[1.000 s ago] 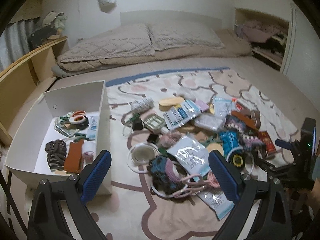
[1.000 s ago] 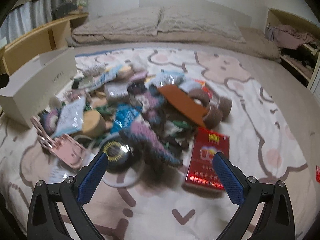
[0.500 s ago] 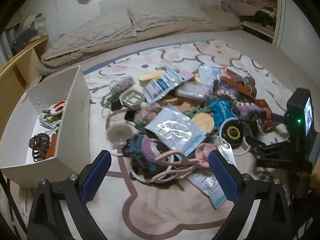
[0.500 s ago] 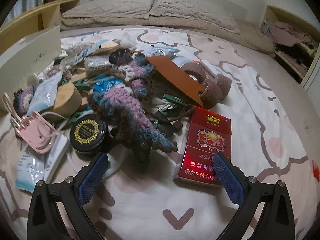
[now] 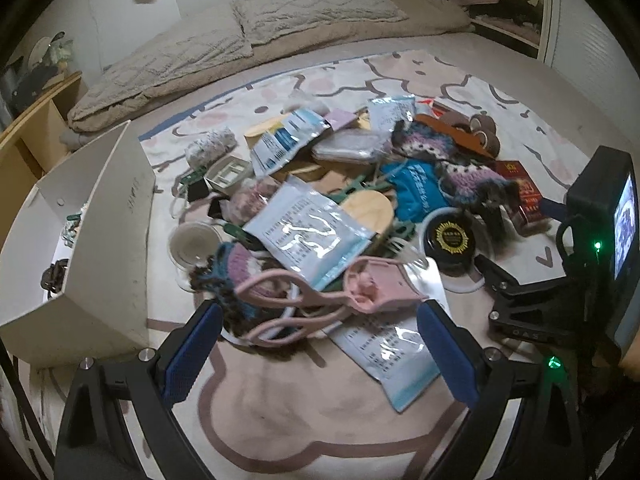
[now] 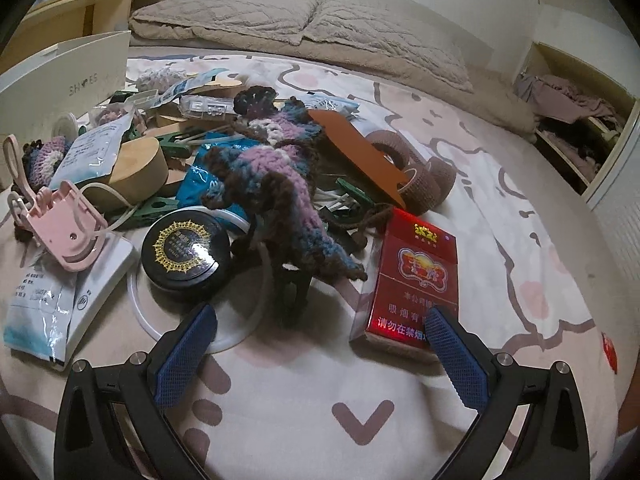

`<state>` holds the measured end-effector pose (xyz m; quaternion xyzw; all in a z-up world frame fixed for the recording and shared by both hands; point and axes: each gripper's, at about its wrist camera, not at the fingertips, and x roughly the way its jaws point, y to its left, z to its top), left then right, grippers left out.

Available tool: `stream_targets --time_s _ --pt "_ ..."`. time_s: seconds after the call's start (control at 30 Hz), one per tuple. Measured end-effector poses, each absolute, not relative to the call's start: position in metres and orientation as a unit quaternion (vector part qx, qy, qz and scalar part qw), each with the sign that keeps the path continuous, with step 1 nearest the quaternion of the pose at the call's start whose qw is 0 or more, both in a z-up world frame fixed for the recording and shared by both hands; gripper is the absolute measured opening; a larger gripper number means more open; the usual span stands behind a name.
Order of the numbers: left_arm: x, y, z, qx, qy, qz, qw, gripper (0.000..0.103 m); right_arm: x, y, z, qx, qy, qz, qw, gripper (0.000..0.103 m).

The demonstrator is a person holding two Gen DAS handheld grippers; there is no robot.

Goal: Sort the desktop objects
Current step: 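Move the left gripper over the white medicine sachet under the pink scissors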

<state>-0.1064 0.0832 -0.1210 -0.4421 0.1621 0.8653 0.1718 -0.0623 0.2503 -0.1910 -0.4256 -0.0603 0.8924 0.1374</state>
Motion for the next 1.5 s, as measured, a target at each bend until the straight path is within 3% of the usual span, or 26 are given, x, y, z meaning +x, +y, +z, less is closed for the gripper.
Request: stream_targets --time_s 0.2,0.63,1.13,1.5 --pt "-0.103 0.088 -0.133 -0.471 0.14 0.852 0.179 0.099 -0.058 0.25 -0.192 -0.42 -0.059 0.895 0.139 0.103" --pt "-0.106 0.077 -0.16 -0.578 -0.021 0.8 0.162 0.098 -0.049 0.25 -0.193 -0.414 -0.051 0.897 0.143 0.103" --pt "-0.107 0.087 -0.175 -0.588 -0.041 0.797 0.131 0.097 -0.049 0.251 -0.193 -0.412 -0.049 0.899 0.142 0.103" --pt "-0.108 0.087 -0.175 -0.576 -0.035 0.804 0.143 0.07 -0.049 0.251 -0.193 -0.411 -0.049 0.899 0.142 0.103"
